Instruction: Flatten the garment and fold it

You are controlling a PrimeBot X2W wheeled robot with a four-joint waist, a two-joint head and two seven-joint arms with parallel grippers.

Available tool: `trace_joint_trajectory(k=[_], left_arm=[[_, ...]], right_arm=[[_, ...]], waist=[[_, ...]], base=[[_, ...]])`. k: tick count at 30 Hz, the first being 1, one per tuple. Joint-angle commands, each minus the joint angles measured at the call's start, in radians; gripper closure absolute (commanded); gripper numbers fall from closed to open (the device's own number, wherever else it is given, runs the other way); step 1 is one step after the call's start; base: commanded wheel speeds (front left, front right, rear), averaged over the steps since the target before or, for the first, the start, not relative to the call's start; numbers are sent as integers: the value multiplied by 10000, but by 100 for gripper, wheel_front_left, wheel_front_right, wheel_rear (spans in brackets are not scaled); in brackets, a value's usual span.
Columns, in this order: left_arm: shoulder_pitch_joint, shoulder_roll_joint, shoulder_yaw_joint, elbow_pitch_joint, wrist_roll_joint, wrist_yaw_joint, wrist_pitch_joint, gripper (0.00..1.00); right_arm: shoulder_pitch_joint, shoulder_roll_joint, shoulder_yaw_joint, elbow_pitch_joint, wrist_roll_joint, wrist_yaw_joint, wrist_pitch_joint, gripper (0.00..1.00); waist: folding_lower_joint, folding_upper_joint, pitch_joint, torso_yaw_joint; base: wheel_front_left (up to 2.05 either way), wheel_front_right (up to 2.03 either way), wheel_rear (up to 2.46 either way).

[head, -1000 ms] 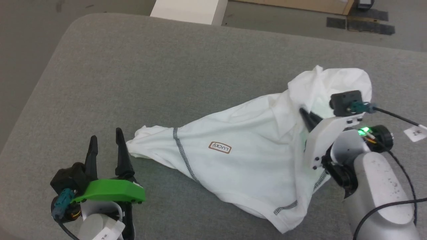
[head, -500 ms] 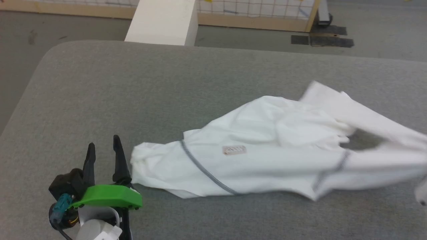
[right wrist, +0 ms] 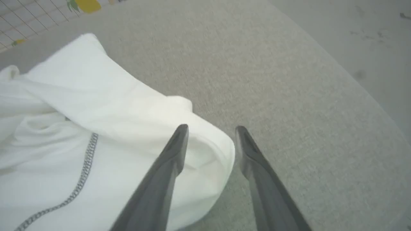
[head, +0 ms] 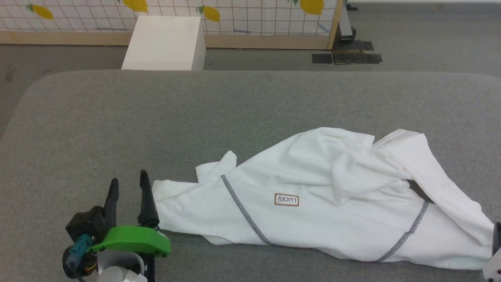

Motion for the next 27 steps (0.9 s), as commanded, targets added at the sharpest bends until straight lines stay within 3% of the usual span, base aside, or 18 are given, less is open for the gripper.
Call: trace_joint_trajectory(k=[1, 7, 12, 16, 27], left_arm=[[127, -20, -22, 45, 63, -68, -47, 0], [163, -20, -52, -2, 89, -94, -47, 0], [1, -20, -247, -250, 121, -70, -47, 0], [-180, -20, -407, -478, 101, 9, -47, 0], [-1070, -20, -757, -563, -169, 4, -47, 0]], right_arm=[[119, -10, 358, -400, -213, -13, -593, 0], [500, -10, 2668, -1857, -424, -13, -2141, 0], [-74, -184, 4592, -1947, -758, -13, -1827, 0], [-1294, -706, 5812, -1171, -778, -13, -856, 0], [-5264, -2150, 8418, 2254, -304, -13, 3448, 0]], waist=[[0, 0, -172, -133], [0, 0, -277, -295], [0, 0, -57, -116], [0, 0, 342, 205], [0, 0, 1789, 1438]], base=[[0, 0, 0], [0, 0, 0], [0, 0, 0], [0, 0, 0], [0, 0, 0]])
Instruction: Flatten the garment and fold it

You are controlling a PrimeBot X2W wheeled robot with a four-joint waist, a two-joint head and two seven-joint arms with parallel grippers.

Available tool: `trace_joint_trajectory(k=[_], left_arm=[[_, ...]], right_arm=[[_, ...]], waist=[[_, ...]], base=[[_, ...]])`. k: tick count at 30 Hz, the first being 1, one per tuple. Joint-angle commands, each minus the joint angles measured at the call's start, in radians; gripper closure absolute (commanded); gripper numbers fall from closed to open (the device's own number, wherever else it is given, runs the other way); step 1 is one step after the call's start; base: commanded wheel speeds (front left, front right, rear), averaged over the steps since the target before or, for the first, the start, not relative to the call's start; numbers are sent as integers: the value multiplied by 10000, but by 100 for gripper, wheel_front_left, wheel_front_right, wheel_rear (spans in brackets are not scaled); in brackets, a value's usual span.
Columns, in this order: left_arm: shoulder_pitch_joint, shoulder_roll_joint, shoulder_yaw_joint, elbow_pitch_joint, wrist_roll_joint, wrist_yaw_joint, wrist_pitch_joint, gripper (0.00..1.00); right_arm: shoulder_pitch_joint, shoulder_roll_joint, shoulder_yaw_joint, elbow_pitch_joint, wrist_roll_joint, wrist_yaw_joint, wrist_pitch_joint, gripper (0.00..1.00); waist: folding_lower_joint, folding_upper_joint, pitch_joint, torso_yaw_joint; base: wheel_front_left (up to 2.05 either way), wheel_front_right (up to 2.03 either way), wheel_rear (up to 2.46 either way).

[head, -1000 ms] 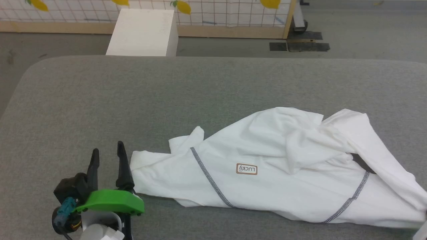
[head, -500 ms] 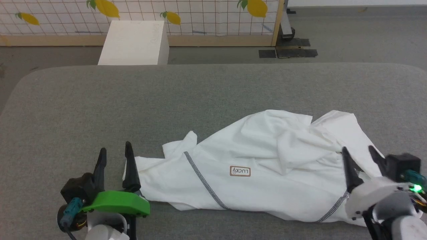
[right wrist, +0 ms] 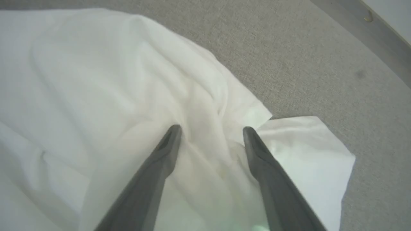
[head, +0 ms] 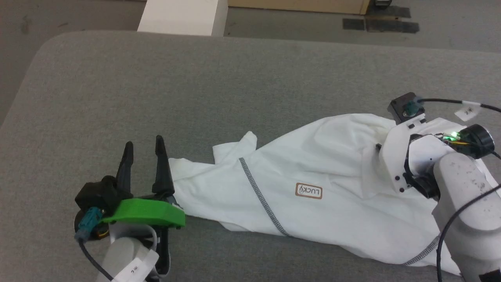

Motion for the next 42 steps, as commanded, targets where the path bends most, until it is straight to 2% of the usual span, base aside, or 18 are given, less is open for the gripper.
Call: trace_joint_trajectory(k=[1, 3, 4, 5, 8, 13, 19, 24, 25, 26, 27, 31, 35, 42], left_arm=[[-345, -14, -193, -24, -193, 36, -45, 0], [-452, -14, -313, -21, -263, 65, -45, 0], [-487, -14, -367, -25, -293, 81, -45, 0], [-526, -14, -431, -38, -327, 113, -45, 0], [-636, -14, -562, -104, -408, 194, -45, 0], [-812, -14, -709, -215, -505, 255, -45, 0], [-1048, -14, -884, -293, -642, 284, -45, 0], [-1211, -14, -1004, -290, -731, 345, -45, 0], [-1219, -14, -1022, -301, -743, 371, -45, 0], [-1216, -14, -1030, -305, -748, 390, -45, 0], [-1208, -14, -1020, -298, -745, 397, -45, 0], [-1070, -14, -892, -173, -677, 396, -45, 0], [-738, -14, -718, -92, -413, 354, -45, 0], [149, -4, -274, 272, 138, 47, -45, 0]], right_arm=[[-659, -420, 831, 876, 597, -15, 1260, 0], [-892, -633, 1323, 1268, 1018, -15, 2218, 67], [-982, -721, 1540, 1361, 1242, -15, 2623, 87], [-1130, -828, 1750, 1350, 1513, -15, 2914, 100], [-1721, -1246, 2136, 997, 1693, -15, 2583, 100], [-3031, -1502, 2037, 882, 1073, -15, 702, 100], [-4550, -1019, 1282, 1524, -317, -15, -1634, 100], [-5247, -575, 865, 2542, -924, -15, -2225, 100], [-5326, -487, 778, 2757, -978, -15, -2332, 85], [-5349, -403, 728, 2948, -988, -15, -2464, 46], [-5339, -350, 658, 3094, -967, -15, -2574, 0], [-4992, -215, 414, 3489, -671, -15, -3395, 0], [-4202, -127, 26, 3305, -11, -15, -4658, 0], [-1421, 38, -628, 1602, 1034, -15, -6703, 0]], waist=[[0, 0, 942, 923], [0, 0, 1079, 1084], [0, 0, 1131, 1148], [0, 0, 1192, 1217], [0, 0, 1374, 1380], [0, 0, 1660, 1632], [0, 0, 2025, 1942], [0, 0, 2223, 2113], [0, 0, 2238, 2124], [0, 0, 2235, 2123], [0, 0, 2214, 2109], [0, 0, 1891, 1935], [0, 0, 1297, 1559], [0, 0, -126, 639]], base=[[0, 0, 0], [0, 0, 0], [0, 0, 0], [0, 0, 0], [0, 0, 0], [0, 0, 0], [0, 0, 0], [0, 0, 0], [0, 0, 0], [0, 0, 0], [0, 0, 0], [0, 0, 0], [0, 0, 0], [0, 0, 0]])
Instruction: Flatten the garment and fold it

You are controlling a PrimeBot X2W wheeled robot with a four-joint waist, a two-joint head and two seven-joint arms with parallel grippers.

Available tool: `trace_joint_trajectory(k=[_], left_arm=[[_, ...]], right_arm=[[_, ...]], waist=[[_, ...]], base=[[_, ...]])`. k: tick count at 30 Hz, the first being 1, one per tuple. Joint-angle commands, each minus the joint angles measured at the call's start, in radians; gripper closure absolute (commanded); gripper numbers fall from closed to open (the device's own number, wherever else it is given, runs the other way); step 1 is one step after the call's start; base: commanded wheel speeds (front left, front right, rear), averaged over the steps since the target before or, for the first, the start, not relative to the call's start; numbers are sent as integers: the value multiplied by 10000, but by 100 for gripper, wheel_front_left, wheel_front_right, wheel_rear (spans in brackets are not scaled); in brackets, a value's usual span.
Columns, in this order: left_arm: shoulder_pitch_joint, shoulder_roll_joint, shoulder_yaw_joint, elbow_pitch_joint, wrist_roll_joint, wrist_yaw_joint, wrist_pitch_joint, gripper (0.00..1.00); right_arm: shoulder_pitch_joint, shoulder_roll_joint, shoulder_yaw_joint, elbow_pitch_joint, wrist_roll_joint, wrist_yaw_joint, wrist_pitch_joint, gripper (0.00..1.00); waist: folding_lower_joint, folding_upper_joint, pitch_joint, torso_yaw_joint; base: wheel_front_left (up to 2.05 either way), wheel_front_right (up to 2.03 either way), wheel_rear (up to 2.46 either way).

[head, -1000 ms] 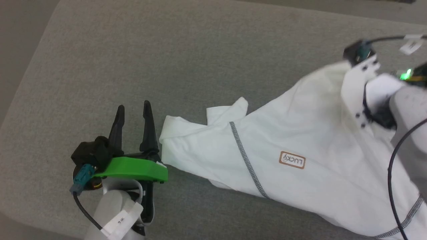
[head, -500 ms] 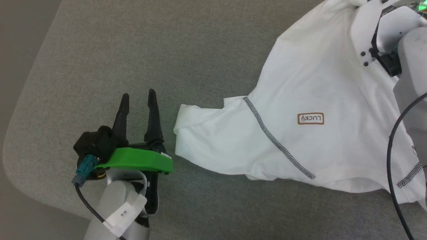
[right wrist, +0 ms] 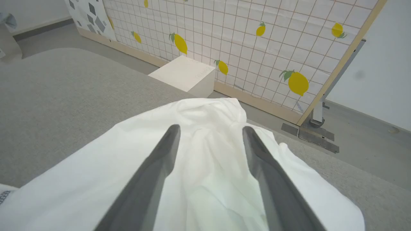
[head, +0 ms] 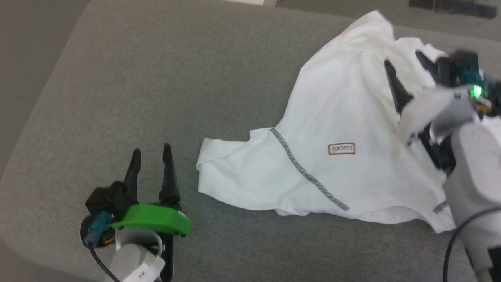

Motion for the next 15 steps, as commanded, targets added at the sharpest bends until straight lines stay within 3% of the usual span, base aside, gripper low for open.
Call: trace_joint_trajectory(k=[1, 6, 15], left_arm=[[218, 13, 24, 90, 129, -99, -45, 0], [787, 236, -487, 448, 432, -537, 118, 0], [983, 465, -2212, 565, 780, -1414, 1901, 0]], right_arm=[[659, 43, -198, -403, 98, -17, -246, 0], [3166, 527, -1446, -2285, 123, -17, -664, 0], [6283, 1847, -3452, -5040, -331, -17, 276, 0]], waist=[[-1, 0, -1249, -1023], [-1, 0, -1946, -1581], [-1, 0, -2365, -2076]], base=[[0, 0, 0], [0, 0, 0], [0, 0, 0]])
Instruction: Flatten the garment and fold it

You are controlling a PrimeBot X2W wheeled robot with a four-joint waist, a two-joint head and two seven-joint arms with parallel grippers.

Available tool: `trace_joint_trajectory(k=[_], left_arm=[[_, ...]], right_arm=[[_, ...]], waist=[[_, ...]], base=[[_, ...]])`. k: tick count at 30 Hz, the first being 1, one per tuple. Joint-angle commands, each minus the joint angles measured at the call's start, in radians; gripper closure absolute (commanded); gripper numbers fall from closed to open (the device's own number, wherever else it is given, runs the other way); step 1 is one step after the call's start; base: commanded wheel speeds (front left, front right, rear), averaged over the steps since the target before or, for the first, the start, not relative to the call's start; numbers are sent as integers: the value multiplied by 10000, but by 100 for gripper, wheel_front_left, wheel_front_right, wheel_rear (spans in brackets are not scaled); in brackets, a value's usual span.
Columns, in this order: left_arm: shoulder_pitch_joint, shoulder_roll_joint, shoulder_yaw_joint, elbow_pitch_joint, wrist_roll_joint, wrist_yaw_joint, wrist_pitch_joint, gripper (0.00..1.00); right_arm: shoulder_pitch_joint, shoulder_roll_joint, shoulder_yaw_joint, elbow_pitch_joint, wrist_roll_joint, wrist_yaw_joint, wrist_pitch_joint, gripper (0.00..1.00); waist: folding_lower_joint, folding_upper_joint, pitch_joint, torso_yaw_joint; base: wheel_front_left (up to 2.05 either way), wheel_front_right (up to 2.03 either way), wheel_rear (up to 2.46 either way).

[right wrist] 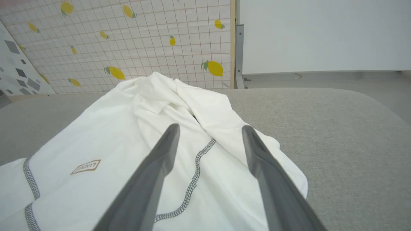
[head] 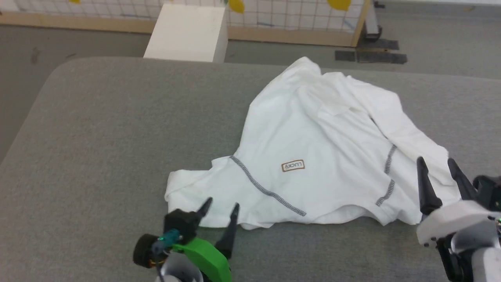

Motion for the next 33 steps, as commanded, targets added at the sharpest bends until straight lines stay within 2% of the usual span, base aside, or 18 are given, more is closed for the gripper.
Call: trace_joint_trajectory(k=[1, 7, 10, 14, 20, 21, 22, 23, 24, 29, 33], left_arm=[[53, 130, -225, 35, 74, -104, 355, 0], [-144, 498, -846, 379, 283, -173, 2142, 0], [-235, 698, -816, 509, 465, 139, 2853, 0], [-395, 893, -692, 521, 798, 668, 3203, 0], [-473, 978, -579, 916, 668, 895, 4055, 0], [-481, 973, -541, 938, 622, 929, 4118, 16], [-479, 983, -507, 986, 586, 976, 4217, 53], [-469, 975, -470, 1015, 530, 1005, 4283, 83], [-465, 949, -406, 1013, 452, 1051, 4292, 100], [-410, 799, 3, 755, 135, 1331, 3656, 100], [-195, 602, 626, 361, -218, 1747, 2582, 100]], right_arm=[[260, 107, -119, -291, -39, -15, 119, 0], [792, 264, -236, -1035, 55, -15, 429, 0], [832, 273, -107, -1185, 255, -15, 467, 0], [800, 276, 18, -1262, 434, -15, 441, 0], [711, 277, 147, -1213, 597, -15, 448, 0], [687, 277, 150, -1204, 612, -15, 434, 0], [661, 278, 137, -1186, 632, -15, 421, 0], [642, 278, 127, -1170, 656, -15, 410, 0], [625, 278, 117, -1154, 679, -15, 393, 0], [633, 278, 15, -1062, 683, -15, 369, 0], [720, 278, -134, -1033, 685, -15, 388, 0]], waist=[[0, -1, -432, -503], [0, -1, -323, -817], [0, -1, -210, -986], [0, -1, -17, -1133], [0, -1, 292, -1256], [0, -1, 328, -1269], [0, -1, 366, -1282], [0, -1, 388, -1288], [0, -1, 412, -1294], [0, -1, 377, -1246], [0, -1, 210, -1169]], base=[[0, 0, 0], [0, 0, 0], [0, 0, 0], [0, 0, 0], [0, 0, 0], [0, 0, 0], [0, 0, 0], [0, 0, 0], [0, 0, 0], [0, 0, 0], [0, 0, 0]])
